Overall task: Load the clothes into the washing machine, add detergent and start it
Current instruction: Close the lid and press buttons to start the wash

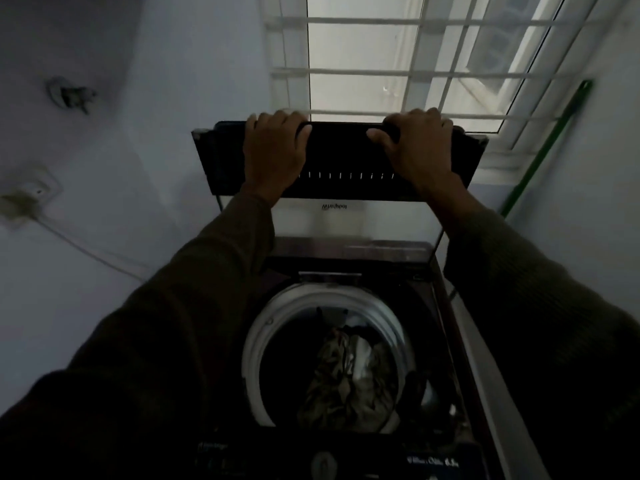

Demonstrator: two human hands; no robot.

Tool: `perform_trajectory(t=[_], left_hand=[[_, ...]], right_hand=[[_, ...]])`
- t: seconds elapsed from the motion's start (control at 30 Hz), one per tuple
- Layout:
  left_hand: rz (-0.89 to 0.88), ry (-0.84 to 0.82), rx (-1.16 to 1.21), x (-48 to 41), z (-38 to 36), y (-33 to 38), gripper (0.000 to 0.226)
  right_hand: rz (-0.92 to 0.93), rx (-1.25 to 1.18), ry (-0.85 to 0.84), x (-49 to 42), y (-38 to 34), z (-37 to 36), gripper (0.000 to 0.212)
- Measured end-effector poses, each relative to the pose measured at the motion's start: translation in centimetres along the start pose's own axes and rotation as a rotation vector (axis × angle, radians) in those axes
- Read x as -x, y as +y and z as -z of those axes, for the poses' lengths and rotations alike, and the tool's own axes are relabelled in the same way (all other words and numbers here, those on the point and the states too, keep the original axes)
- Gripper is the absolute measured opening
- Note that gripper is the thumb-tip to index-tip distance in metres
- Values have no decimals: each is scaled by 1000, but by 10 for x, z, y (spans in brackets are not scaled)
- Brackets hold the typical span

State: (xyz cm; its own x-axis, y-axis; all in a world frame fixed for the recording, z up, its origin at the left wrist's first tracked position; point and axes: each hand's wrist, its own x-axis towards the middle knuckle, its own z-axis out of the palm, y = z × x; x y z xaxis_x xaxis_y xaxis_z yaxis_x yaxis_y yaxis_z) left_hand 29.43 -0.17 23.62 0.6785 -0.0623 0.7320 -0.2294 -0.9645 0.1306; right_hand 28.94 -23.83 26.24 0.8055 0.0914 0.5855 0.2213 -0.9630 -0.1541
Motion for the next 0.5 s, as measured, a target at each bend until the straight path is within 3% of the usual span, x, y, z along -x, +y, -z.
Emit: perform_trajectory(t=[0.17,0.3,0.5], left_hand=[[15,38,-26,32,36,12,42],[13,45,-14,68,63,18,40],[-48,1,100,127,95,20,34]], right_hand=[[2,-70,14,30,-5,23,62],[10,-37,52,73,-15,41,44],[38,-73,80,142,-24,59,41]])
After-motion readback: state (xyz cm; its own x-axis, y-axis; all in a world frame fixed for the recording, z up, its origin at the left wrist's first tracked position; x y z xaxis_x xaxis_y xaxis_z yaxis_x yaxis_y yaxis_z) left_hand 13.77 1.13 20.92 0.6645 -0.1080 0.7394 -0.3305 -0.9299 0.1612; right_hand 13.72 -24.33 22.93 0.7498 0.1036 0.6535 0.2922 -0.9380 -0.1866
